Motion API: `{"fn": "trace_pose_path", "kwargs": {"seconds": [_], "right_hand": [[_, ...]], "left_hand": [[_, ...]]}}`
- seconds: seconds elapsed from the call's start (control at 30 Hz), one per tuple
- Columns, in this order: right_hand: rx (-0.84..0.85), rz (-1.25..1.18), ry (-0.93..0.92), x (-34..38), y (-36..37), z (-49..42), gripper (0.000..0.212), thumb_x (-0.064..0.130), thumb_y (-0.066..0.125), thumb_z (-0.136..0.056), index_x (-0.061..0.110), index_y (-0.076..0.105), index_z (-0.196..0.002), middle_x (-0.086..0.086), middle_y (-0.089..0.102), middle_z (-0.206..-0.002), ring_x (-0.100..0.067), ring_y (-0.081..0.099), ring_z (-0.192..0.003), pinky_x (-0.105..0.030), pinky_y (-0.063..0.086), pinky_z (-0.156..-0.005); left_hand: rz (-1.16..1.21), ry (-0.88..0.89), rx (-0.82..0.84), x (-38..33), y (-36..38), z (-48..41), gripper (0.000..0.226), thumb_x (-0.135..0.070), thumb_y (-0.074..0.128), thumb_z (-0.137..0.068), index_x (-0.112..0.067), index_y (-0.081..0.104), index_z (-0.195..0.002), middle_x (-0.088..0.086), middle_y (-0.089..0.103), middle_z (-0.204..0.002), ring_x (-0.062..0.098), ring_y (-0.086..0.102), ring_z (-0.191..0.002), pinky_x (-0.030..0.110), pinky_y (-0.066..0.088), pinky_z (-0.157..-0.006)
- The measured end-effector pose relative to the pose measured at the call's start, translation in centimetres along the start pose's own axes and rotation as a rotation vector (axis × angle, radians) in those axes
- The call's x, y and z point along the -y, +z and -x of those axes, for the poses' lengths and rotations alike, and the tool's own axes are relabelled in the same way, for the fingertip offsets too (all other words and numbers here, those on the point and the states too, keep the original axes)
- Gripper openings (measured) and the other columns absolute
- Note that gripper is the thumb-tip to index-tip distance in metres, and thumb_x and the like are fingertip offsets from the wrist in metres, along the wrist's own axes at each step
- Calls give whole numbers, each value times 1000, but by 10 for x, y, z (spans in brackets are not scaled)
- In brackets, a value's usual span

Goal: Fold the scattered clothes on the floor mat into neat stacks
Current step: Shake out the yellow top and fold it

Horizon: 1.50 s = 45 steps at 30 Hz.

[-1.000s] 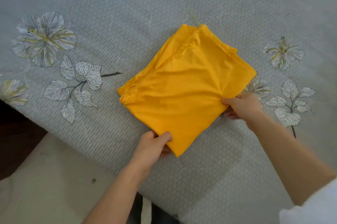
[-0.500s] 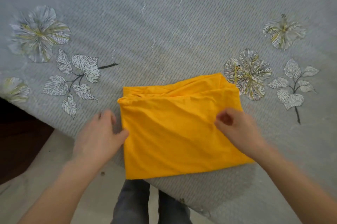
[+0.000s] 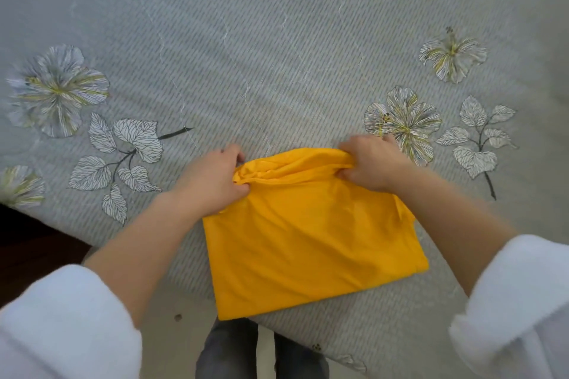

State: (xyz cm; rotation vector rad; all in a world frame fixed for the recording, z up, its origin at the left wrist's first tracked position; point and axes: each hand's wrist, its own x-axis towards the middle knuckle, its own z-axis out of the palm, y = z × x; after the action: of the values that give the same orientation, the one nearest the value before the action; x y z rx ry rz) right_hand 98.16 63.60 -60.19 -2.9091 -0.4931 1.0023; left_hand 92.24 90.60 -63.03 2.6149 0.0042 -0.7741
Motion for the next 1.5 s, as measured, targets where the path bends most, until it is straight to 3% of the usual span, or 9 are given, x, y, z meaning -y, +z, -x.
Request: {"fn": "trace_pose_path", "kwargs": {"seconds": [0.13,0.23,0.3,0.4,0.6,0.83,0.97,1.2,1.5], "right_hand": [[-135,-170,-15,4,2,28,17,25,59,-83,18,63,-98,1,54,-96,-23,51,-106,-40,31,-91],[-200,-363,43,5,-4,72,5,17,62,-82,14,62,-86,0,58,-76,-27,59,-83,-35,38,-79],[-191,-412,86,7,-9,106,7,17,64,-83,15,63,-90,-3,62,-80,-28,59,-82,-36,42,-72],[-234,-416,158,11,-11,161,11,20,64,-85,17,65,-95,-6,68,-88,-27,61,-84,-31,35,-63],[-383,-394,260,29,0,275,5,17,66,-83,13,63,-84,-10,69,-81,-32,63,-78,-30,25,-63],[-589,-498,490,26,24,409,3,16,62,-84,14,64,-84,-9,69,-82,-33,62,-79,-32,32,-64],[-659,-625,624,16,53,502,14,14,60,-83,16,67,-95,-9,70,-88,-33,63,-83,-42,47,-71],[-801,-632,860,-12,109,669,24,14,63,-81,20,69,-102,-8,72,-97,-31,64,-95,-39,47,-79],[-915,-688,1140,-40,187,822,16,16,61,-82,22,68,-95,-3,70,-91,-26,63,-87,-37,44,-74]], "left_hand": [[88,1,94,-9,-20,8,19,-31,70,-76,-19,66,-90,-2,64,-87,16,57,-77,35,47,-66],[146,63,113,-20,-40,34,12,-27,70,-75,-17,64,-72,3,60,-69,20,56,-66,34,42,-58],[188,96,128,-30,-55,57,16,-25,70,-75,-20,59,-65,1,56,-63,17,52,-62,31,37,-56],[188,161,159,-52,-75,93,8,-22,69,-77,-18,64,-73,4,60,-69,14,51,-61,29,36,-56],[112,297,185,-109,-109,154,11,-23,67,-79,-12,64,-80,6,58,-72,20,51,-68,33,38,-60],[-110,552,171,-200,-112,216,4,-21,66,-76,-24,62,-75,-2,60,-69,15,56,-66,30,41,-58],[-159,721,161,-268,-87,260,5,-21,66,-77,-24,66,-81,-4,62,-71,11,56,-66,25,38,-54],[-232,1004,101,-391,-13,360,9,-23,62,-84,-24,68,-89,-3,63,-76,14,56,-70,23,40,-55],[-323,1233,233,-525,83,449,6,-23,60,-84,-22,65,-84,-1,64,-76,15,57,-70,27,41,-58]]}}
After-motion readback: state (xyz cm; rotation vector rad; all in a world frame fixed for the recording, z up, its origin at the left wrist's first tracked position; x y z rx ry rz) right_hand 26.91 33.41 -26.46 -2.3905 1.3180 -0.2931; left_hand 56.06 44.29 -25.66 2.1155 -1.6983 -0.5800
